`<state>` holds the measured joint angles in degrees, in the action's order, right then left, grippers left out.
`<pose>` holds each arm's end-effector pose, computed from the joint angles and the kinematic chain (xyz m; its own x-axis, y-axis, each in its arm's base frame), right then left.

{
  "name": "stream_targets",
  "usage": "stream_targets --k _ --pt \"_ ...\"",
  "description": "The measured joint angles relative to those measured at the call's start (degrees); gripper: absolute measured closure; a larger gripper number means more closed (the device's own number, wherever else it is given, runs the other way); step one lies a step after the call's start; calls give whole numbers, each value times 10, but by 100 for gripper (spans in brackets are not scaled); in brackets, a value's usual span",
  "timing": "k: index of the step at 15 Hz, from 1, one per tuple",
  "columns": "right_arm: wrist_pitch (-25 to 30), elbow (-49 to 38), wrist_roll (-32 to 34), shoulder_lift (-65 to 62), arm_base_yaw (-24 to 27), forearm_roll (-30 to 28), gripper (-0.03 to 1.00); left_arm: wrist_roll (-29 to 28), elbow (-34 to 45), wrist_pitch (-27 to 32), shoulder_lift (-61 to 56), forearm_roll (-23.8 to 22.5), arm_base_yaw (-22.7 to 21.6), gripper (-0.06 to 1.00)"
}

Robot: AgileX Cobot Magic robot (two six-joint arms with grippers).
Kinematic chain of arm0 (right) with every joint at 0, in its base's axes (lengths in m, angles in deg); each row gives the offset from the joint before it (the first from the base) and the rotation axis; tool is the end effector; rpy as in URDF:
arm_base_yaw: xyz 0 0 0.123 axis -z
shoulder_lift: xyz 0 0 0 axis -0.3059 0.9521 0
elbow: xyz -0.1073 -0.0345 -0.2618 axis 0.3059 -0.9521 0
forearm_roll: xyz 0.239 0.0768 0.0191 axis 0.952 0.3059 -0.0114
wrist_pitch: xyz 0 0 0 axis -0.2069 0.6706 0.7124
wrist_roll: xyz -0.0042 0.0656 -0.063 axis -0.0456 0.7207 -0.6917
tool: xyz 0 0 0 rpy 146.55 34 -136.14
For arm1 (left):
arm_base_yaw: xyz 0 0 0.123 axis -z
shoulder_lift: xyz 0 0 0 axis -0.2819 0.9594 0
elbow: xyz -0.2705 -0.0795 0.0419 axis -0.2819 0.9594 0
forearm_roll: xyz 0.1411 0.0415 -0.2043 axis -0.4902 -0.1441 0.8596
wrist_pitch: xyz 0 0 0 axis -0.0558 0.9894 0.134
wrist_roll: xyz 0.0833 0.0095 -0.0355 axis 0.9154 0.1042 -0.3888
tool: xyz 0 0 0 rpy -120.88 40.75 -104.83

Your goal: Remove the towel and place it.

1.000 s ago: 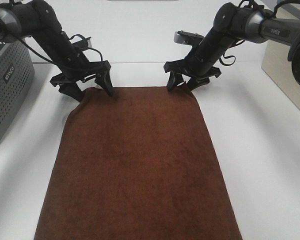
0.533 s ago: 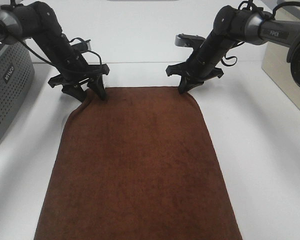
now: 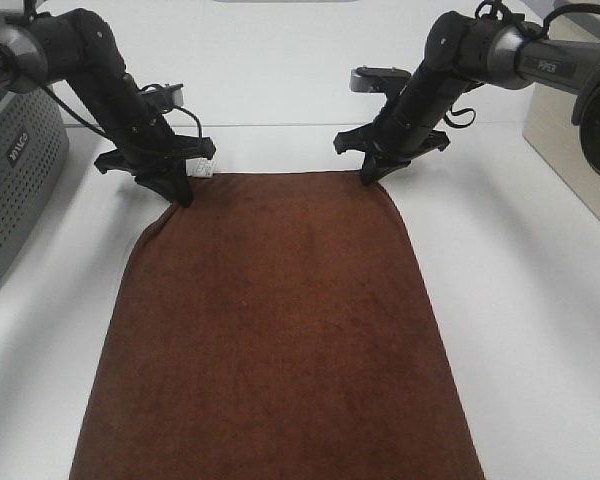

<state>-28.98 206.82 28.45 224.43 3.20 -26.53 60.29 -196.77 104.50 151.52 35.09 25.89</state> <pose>0.5198 0.1590 0.0921 -0.8880 -0.2405 -0.3919 -0.3464 0.9104 0.2261 0.5190 -0.1160 0.0961 -0.9748 0.1489 -0.1658 0.1951 0.9298 -0.3121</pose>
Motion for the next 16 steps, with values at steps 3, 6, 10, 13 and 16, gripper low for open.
stream_targets --k 3,6,10,13,16 --pt "-16 0 0 0 0 -4 96 23 0 -48 0 -1 0 94" --pt "-42 0 -1 0 0 -20 96 40 0 -96 2 -1 0 94" --pt "-102 9 -1 0 0 -53 96 68 0 -174 2 9 0 94" --pt "-141 30 -2 0 0 -65 96 89 0 -227 2 19 0 94" --pt "-176 33 -3 0 0 -73 96 108 0 -277 3 30 0 94"
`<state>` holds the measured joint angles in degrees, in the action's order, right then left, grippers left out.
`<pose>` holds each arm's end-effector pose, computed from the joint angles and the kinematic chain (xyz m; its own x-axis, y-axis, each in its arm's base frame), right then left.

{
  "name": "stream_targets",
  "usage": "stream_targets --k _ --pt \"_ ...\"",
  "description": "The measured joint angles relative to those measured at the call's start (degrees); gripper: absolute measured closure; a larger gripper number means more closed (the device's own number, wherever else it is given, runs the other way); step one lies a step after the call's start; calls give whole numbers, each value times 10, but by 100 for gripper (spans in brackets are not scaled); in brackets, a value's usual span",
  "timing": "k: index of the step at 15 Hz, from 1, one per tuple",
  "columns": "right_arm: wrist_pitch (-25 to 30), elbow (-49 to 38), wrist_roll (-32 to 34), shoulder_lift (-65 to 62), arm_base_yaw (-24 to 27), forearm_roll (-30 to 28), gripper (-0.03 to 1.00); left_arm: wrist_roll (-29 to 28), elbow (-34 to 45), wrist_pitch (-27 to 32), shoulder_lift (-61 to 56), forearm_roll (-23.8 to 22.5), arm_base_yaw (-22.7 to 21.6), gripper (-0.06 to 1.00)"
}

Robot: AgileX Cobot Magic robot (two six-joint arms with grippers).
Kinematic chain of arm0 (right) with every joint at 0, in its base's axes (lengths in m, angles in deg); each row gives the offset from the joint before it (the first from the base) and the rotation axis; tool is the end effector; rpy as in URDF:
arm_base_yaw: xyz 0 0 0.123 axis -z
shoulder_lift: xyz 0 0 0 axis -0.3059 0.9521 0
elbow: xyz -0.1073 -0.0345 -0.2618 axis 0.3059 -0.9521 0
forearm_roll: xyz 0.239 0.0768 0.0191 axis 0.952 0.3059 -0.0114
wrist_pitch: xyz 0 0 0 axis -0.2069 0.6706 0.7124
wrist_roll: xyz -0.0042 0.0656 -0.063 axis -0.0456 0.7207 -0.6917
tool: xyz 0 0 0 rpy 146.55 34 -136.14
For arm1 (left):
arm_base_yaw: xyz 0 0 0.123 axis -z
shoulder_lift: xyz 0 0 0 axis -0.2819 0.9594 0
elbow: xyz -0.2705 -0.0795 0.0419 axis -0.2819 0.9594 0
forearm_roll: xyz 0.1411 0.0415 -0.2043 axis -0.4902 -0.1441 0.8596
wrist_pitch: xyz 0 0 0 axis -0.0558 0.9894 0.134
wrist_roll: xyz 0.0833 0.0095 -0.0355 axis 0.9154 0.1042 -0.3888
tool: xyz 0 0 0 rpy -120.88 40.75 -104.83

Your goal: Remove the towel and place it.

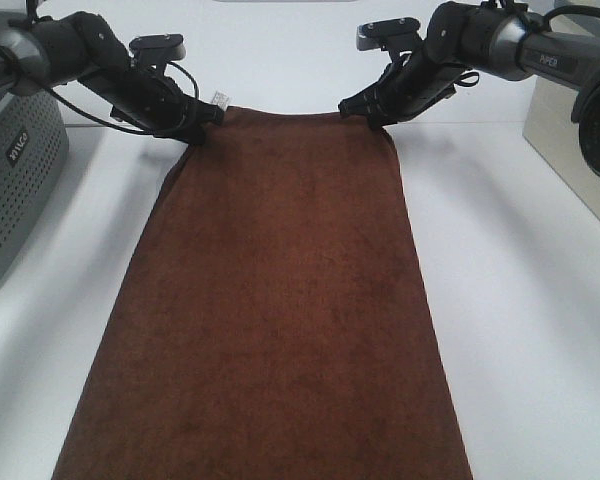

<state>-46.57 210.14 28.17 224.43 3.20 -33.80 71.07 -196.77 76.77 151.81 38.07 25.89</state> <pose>0.5522 0.1542 0.1212 -0.6900 -0.2390 -0.6833 -0.3628 0.9310 0.0407 0.5597 -0.1167 0.1093 -0.7752 0.1273 -0.6188 0.3097 0.9303 -0.1966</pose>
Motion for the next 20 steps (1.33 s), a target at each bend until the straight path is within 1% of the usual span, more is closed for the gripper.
stream_targets --k 1,2,6,8,10,11,12,20 --pt "-14 0 0 0 0 -1 96 3 0 -20 0 0 0 94" --pt "-44 0 -1 0 0 -2 96 4 0 -47 0 1 0 94" --pt "-91 0 -1 0 0 -3 96 12 0 -78 0 1 0 94" --pt "-96 0 -1 0 0 -3 96 15 0 -81 0 1 0 94" --pt "-111 0 -3 0 0 -3 96 18 0 -84 0 1 0 94" --pt "-129 0 -12 0 0 -3 96 19 0 -98 0 1 0 94" --pt "-134 0 -13 0 0 -3 96 19 0 -100 0 1 0 94" --pt "-156 0 -13 21 0 -2 96 19 0 -138 10 1 0 94"
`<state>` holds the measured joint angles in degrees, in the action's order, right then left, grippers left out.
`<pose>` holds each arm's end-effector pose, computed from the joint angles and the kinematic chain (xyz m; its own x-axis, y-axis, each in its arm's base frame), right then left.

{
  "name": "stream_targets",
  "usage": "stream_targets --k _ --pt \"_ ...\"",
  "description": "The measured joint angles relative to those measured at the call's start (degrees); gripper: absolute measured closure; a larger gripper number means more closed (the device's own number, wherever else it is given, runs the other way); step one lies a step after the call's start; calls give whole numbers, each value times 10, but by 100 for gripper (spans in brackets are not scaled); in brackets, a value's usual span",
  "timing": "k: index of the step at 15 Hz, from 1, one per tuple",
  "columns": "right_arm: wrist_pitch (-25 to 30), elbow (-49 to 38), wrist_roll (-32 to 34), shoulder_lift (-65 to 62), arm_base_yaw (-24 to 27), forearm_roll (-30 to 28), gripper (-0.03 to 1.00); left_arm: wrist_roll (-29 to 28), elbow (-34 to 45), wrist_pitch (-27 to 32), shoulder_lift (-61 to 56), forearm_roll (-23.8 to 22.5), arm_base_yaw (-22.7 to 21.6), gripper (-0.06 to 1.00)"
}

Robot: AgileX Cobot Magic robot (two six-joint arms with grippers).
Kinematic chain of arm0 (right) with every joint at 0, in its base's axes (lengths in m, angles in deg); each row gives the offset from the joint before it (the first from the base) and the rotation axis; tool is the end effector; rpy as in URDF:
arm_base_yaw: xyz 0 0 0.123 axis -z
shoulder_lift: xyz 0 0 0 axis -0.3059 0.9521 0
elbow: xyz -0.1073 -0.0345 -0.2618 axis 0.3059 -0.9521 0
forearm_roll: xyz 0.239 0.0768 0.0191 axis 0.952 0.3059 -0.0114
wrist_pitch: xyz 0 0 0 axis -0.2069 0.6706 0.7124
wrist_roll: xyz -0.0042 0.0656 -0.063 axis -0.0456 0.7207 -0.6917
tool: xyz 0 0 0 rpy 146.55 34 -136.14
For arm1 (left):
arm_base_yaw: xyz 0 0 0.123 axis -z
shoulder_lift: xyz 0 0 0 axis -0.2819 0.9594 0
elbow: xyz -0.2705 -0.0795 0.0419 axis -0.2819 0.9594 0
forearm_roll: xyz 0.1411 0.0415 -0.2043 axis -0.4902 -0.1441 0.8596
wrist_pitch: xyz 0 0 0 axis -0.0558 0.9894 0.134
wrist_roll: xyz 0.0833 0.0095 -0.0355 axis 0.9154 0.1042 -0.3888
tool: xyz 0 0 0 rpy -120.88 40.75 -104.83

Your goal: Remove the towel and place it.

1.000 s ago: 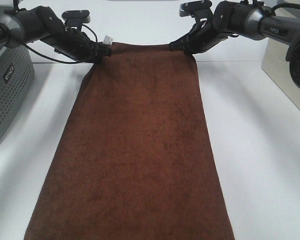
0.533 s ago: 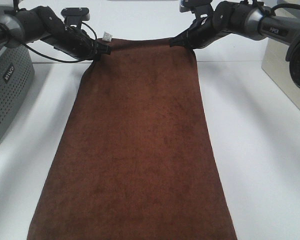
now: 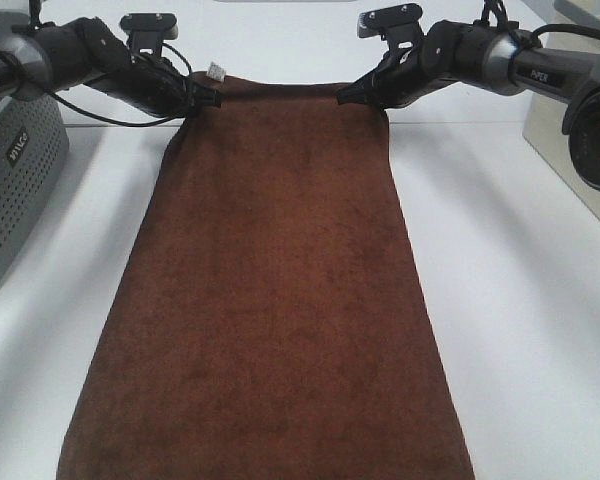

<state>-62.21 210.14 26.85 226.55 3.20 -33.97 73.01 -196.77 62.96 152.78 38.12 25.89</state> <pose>0.5688 0.1538 0.1179 -0.5202 -0.1981 -0.8307 -0.3309 0.9435 -0.0178 0.5762 -0.1123 0.1129 -0.6310 0.0872 -0.7709 0.2810 0.9519 -0.1222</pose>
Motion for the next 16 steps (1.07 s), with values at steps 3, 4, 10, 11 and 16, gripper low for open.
stream_targets --k 3,4,10,11,16 --pt "-7 0 -1 10 0 2 96 0 1 -8 19 0 0 94" --pt "-12 0 -1 14 0 2 96 0 1 -15 24 2 0 94" --pt "-49 0 -1 22 0 16 96 0 2 -49 40 14 1 89" --pt "-49 0 -1 23 0 18 96 0 2 -56 40 14 1 85" --pt "-53 0 -2 29 0 30 64 0 2 -75 40 14 1 50"
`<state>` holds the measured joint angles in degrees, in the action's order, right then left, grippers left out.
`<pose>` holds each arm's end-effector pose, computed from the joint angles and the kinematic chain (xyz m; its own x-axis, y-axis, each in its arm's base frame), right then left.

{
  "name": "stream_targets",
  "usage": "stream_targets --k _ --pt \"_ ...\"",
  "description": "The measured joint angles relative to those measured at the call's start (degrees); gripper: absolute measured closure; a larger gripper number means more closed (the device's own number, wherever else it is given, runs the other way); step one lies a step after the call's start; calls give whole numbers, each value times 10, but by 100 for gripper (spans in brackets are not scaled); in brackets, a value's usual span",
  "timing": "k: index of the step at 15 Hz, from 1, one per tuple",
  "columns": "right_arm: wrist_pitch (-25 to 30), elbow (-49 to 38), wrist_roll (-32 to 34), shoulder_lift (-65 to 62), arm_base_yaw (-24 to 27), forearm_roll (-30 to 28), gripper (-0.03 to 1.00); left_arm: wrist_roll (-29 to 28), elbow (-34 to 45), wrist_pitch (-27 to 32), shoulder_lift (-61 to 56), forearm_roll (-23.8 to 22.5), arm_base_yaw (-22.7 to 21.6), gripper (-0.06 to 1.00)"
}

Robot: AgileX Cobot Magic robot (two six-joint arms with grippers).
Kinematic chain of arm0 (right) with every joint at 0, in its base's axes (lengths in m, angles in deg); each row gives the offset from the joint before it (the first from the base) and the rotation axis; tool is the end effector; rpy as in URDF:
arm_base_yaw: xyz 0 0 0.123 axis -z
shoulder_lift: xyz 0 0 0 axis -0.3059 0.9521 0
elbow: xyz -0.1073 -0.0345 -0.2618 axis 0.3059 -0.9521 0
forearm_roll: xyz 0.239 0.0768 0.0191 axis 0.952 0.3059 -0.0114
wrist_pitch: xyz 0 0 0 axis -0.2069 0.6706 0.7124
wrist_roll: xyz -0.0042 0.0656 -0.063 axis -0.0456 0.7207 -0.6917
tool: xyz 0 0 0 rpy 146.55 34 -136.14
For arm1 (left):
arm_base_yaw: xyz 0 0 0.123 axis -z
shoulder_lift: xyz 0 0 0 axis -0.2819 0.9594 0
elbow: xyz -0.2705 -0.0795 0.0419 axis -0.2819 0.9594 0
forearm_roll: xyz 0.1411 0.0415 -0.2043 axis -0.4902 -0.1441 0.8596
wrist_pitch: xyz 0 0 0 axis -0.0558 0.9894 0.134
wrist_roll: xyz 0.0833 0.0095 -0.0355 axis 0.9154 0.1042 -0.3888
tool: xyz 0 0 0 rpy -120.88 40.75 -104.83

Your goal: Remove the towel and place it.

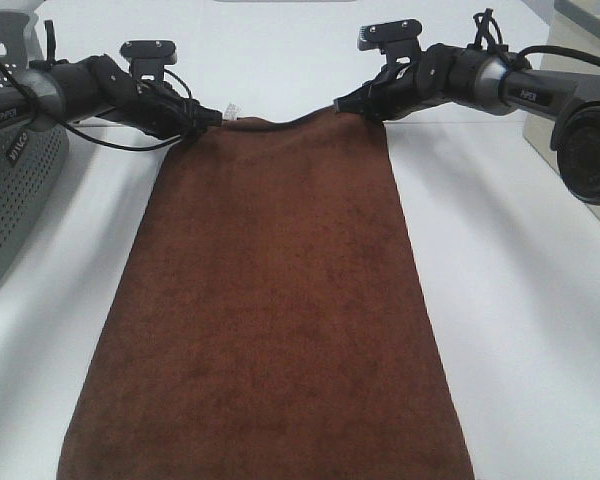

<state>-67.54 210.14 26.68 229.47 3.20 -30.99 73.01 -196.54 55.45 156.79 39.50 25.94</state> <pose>0.5727 0.1541 0.0949 -0.5021 -0.1392 -0.8536 -0.2980 0.9544 0.0197 0.5818 -0.1101 0.0790 -0.5998 0.0409 -0.7991 0.2324 0.9646 -0.1250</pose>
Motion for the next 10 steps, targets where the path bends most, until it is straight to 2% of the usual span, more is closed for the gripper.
stream_targets --k 2,3,5,10 --pt "-2 0 0 0 4 0 46 0 0 -12 0 0 0 40" --pt "-2 0 0 0 10 1 41 0 0 -17 0 0 0 38" --pt "-2 0 0 0 28 11 38 0 0 -34 0 0 0 37" --pt "14 0 0 0 28 29 37 0 0 -38 -1 0 0 36"
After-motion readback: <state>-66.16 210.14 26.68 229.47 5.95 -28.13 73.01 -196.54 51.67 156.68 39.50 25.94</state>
